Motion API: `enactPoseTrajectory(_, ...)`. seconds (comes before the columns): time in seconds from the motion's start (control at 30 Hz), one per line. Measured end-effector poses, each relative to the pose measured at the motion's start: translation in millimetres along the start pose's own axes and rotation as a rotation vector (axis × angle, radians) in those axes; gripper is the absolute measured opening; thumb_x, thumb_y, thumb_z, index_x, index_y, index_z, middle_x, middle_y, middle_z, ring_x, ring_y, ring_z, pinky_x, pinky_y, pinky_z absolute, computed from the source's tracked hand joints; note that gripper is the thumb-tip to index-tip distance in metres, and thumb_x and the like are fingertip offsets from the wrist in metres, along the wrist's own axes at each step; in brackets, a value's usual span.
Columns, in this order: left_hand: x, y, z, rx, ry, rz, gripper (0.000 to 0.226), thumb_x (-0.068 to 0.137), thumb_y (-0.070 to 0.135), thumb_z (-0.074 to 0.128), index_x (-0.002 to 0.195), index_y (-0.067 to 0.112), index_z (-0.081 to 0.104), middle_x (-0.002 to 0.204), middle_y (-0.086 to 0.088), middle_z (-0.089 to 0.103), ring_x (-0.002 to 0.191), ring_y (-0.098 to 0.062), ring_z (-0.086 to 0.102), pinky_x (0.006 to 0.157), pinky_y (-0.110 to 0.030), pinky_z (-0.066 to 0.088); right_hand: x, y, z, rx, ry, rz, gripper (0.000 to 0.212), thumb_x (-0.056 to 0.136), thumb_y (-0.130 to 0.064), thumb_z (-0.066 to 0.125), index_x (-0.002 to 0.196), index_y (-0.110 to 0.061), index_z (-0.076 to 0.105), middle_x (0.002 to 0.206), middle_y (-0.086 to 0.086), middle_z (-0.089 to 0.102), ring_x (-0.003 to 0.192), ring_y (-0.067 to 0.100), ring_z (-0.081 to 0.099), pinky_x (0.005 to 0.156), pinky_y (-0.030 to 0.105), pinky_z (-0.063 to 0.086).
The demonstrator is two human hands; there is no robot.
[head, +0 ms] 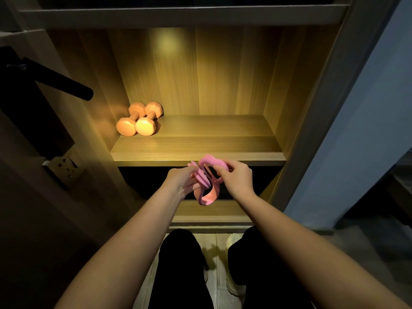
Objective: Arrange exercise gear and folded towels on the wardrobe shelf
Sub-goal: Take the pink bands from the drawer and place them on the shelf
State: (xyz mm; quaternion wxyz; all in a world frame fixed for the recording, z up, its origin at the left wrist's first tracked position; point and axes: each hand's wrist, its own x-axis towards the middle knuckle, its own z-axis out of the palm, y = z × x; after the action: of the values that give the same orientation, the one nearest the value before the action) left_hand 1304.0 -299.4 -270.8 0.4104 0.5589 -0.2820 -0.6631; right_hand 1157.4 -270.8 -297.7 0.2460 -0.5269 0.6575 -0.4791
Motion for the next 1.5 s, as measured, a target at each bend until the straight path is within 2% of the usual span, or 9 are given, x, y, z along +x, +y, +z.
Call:
enactPoseTrajectory(0.33,-5.4,0.1,4.9,-0.001,-0.018,0.006,0.006,0.089,-0.005,0.059,0.085,-0.001,0.062,0.081,-0.017,0.066,0.073,-0.023,0.067,0.054,-0.032,0.06,-1.7,-3.1,4.6,0.053,-0.054,-0.051,0.022,0.087,-0.025,0.07,0.107,-0.018,0.075,0.094,-0.008,0.073,0.082,0.001,0.062,0.07,0.008,0.043)
enactPoseTrajectory(0.5,-7.6,3.7,3.3,-0.014,-0.01,0.012,0.006,0.09,-0.007,0.056,0.094,-0.004,0.06,0.084,-0.02,0.065,0.074,-0.025,0.066,0.049,-0.03,0.057,-0.6,0.3,-0.6,0.106,-0.322,-0.092,0.027,0.095,-0.017,0.062,0.121,-0.013,0.069,0.113,0.002,0.072,0.109,0.017,0.064,0.096,0.038,0.051)
enactPoseTrajectory(0.6,-6.8,3.8,0.4,-0.036,0.007,-0.004,0.008,0.09,-0.007,0.056,0.098,-0.006,0.059,0.089,-0.023,0.064,0.077,-0.027,0.065,0.053,-0.032,0.057,1.0,1.9,-6.2,0.038,-0.428,-0.165,0.034,0.094,-0.017,0.062,0.128,-0.014,0.064,0.119,0.004,0.069,0.112,0.016,0.061,0.099,0.033,0.047)
enactPoseTrajectory(0.73,-5.2,2.0,-0.9,-0.038,-0.011,-0.022,0.015,0.092,-0.005,0.056,0.107,-0.006,0.059,0.092,-0.023,0.063,0.081,-0.026,0.065,0.069,-0.035,0.057,-0.7,1.3,-9.4,-0.126,-0.445,-0.302,0.051,0.08,-0.025,0.078,0.128,-0.024,0.063,0.099,-0.005,0.066,0.09,0.001,0.057,0.081,0.01,0.041)
enactPoseTrajectory(1.0,-2.8,3.0,-1.4,0.163,-0.058,-0.022,0.016,0.091,0.008,0.062,0.105,0.0,0.064,0.094,-0.017,0.068,0.089,-0.024,0.066,0.079,-0.033,0.054,-2.1,2.7,-13.4,-0.28,-0.312,-0.412,0.04,0.078,-0.024,0.076,0.117,-0.02,0.068,0.093,-0.001,0.068,0.084,0.011,0.057,0.075,0.024,0.045)
enactPoseTrajectory(1.2,-7.7,19.1,-21.9,0.703,-0.131,0.241,0.039,0.092,0.04,0.06,0.103,0.003,0.064,0.077,-0.004,0.072,0.065,-0.015,0.065,0.062,-0.025,0.051,5.5,-2.8,-26.3,0.071,-0.319,-0.055,0.027,0.081,-0.009,0.073,0.105,-0.02,0.072,0.09,-0.006,0.072,0.083,0.007,0.066,0.073,0.018,0.054)
enactPoseTrajectory(1.27,-4.8,18.4,-33.6,0.865,-0.092,0.446,0.04,0.091,0.043,0.061,0.109,0.007,0.057,0.091,-0.003,0.065,0.076,-0.013,0.058,0.069,-0.027,0.047,6.5,-7.4,-31.1,0.279,-0.38,0.072,0.022,0.085,-0.001,0.068,0.099,-0.018,0.07,0.086,-0.004,0.071,0.077,0.007,0.067,0.07,0.02,0.057)
enactPoseTrajectory(1.37,-8.9,15.5,-42.3,0.776,-0.312,0.492,0.052,0.091,0.03,0.064,0.135,0.019,0.039,0.12,0.004,0.054,0.105,-0.01,0.057,0.081,-0.022,0.049,8.1,-15.6,-35.8,0.514,-0.483,0.227,0.014,0.09,0.002,0.06,0.099,-0.006,0.068,0.085,0.006,0.07,0.076,0.014,0.068,0.07,0.027,0.06)
enactPoseTrajectory(1.5,-10.3,14.6,-30.1,0.74,-0.363,0.545,0.039,0.092,0.01,0.062,0.128,0.02,0.047,0.101,-0.007,0.068,0.081,-0.017,0.071,0.07,-0.023,0.053,9.9,-25.0,-39.2,0.615,-0.628,0.308,0.015,0.093,0.002,0.053,0.1,-0.002,0.066,0.085,0.012,0.067,0.076,0.017,0.066,0.071,0.026,0.059)
